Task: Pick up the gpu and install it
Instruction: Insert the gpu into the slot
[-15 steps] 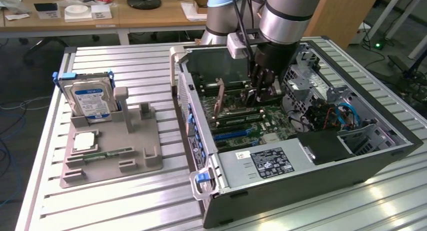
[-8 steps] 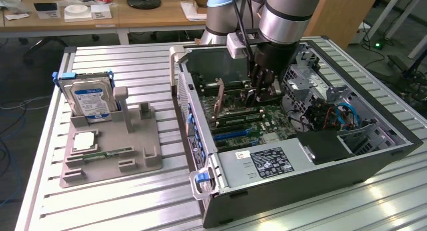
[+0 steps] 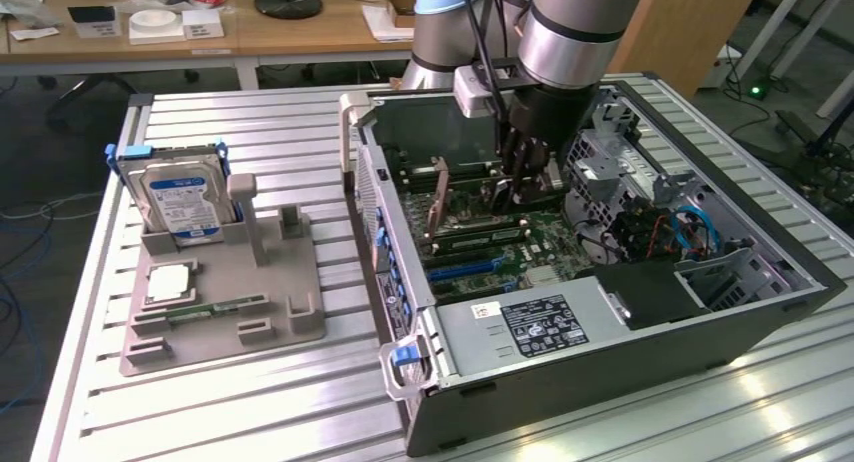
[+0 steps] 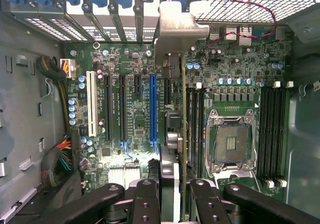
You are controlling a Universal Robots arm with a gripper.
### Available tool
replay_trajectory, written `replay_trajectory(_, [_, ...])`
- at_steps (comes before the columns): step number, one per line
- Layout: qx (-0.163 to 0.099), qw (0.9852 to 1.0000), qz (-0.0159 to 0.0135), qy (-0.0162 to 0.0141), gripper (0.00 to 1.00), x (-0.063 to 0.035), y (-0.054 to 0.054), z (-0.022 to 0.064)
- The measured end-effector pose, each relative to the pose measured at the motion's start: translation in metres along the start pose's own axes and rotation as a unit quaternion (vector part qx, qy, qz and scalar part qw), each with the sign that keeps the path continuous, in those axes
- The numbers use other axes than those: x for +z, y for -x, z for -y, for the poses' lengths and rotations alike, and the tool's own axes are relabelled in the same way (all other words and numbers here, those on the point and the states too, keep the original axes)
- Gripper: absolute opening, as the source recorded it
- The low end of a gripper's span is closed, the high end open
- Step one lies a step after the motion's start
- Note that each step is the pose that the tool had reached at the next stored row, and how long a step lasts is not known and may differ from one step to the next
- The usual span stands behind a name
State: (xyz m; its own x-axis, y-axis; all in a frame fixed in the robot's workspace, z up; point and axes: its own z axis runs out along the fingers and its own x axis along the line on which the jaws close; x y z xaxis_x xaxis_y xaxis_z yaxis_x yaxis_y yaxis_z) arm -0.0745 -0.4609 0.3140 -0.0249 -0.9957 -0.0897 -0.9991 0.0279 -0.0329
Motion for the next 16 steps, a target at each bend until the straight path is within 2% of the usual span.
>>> replay_trajectory(8, [0.0,1.0,0.0,-0.0001,0.28,0.0138,0.0,-0.0008])
replay_trajectory(12, [0.0,1.0,-0.0005,-0.0001,0.28,0.021,0.001,-0.0065])
replay_trajectory(14, [0.0,1.0,-0.0014,0.0,0.28,0.0247,0.0,-0.0066])
replay_trajectory(16, [0.0,1.0,-0.0042,-0.0001,0.28,0.0275,0.0,-0.0068])
